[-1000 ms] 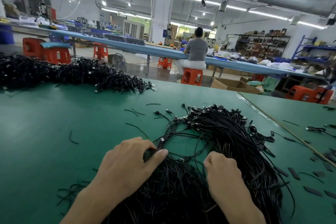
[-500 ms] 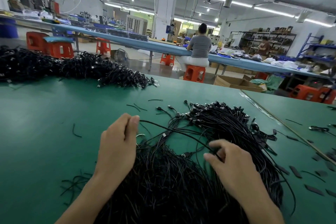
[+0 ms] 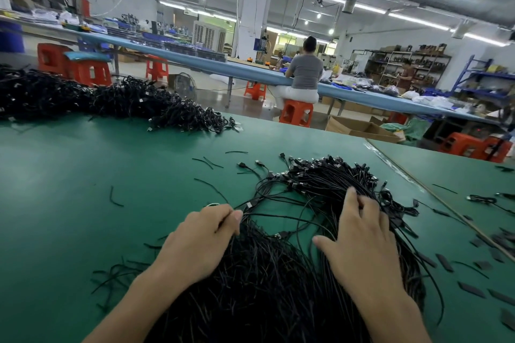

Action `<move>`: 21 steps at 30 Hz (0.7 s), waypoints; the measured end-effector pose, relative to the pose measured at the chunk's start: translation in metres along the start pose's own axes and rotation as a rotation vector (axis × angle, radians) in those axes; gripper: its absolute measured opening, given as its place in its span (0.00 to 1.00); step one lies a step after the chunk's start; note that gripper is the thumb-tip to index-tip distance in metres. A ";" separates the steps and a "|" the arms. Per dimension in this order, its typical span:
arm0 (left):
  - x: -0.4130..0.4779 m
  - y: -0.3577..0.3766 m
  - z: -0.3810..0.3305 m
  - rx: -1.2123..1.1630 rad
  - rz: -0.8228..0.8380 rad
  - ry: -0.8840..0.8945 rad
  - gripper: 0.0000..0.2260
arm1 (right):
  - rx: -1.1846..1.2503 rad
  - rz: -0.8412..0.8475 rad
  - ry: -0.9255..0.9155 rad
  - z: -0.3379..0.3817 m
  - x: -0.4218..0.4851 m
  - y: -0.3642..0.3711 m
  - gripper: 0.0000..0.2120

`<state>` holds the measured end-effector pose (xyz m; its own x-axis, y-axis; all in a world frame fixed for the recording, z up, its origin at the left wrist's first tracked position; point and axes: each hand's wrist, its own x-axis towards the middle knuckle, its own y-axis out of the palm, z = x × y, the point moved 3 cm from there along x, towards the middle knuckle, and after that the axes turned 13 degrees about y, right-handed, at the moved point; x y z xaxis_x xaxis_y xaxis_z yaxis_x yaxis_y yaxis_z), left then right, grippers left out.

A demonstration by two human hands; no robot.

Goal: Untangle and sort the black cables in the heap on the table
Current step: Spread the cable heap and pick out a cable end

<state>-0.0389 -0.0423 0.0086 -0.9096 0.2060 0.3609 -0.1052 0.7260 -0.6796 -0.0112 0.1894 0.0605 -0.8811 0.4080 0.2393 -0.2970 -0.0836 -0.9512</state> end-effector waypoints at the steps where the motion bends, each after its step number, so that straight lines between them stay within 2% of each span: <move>1: 0.000 0.001 0.000 0.000 0.048 0.016 0.14 | 0.077 -0.036 -0.102 0.007 -0.006 -0.002 0.49; 3: 0.001 0.005 -0.003 -0.090 0.131 0.088 0.12 | 0.214 0.037 -0.346 0.024 -0.018 0.001 0.43; 5: 0.002 0.007 -0.010 -0.215 0.183 0.203 0.13 | 0.278 0.123 -0.512 0.038 -0.027 0.009 0.30; 7: 0.001 0.005 -0.015 -0.291 0.206 0.263 0.14 | 0.324 0.134 -0.535 0.041 -0.031 0.016 0.19; 9: 0.001 0.003 -0.015 -0.340 0.206 0.245 0.16 | 0.378 0.087 -0.513 0.036 -0.031 0.024 0.14; 12: -0.002 0.001 -0.015 -0.354 0.277 0.134 0.22 | 0.557 0.079 -0.450 0.026 -0.027 0.032 0.10; 14: -0.007 0.004 -0.021 -0.438 0.437 0.088 0.25 | 0.714 0.126 -0.406 0.024 -0.027 0.033 0.06; 16: -0.013 0.006 -0.031 -0.667 0.565 0.061 0.26 | 0.869 0.178 -0.367 0.025 -0.027 0.033 0.04; 17: -0.014 0.005 -0.036 -0.808 0.587 0.051 0.25 | 0.939 0.209 -0.351 0.026 -0.027 0.032 0.06; 19: -0.013 0.002 -0.042 -1.074 0.574 0.052 0.22 | 1.032 0.278 -0.348 0.026 -0.029 0.033 0.14; 21: -0.012 0.000 -0.047 -1.252 0.515 0.080 0.19 | 1.031 0.331 -0.376 0.028 -0.032 0.036 0.12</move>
<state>-0.0090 -0.0136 0.0345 -0.7041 0.6395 0.3087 0.7095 0.6512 0.2693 -0.0039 0.1478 0.0244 -0.9750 -0.0556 0.2150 -0.0377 -0.9126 -0.4071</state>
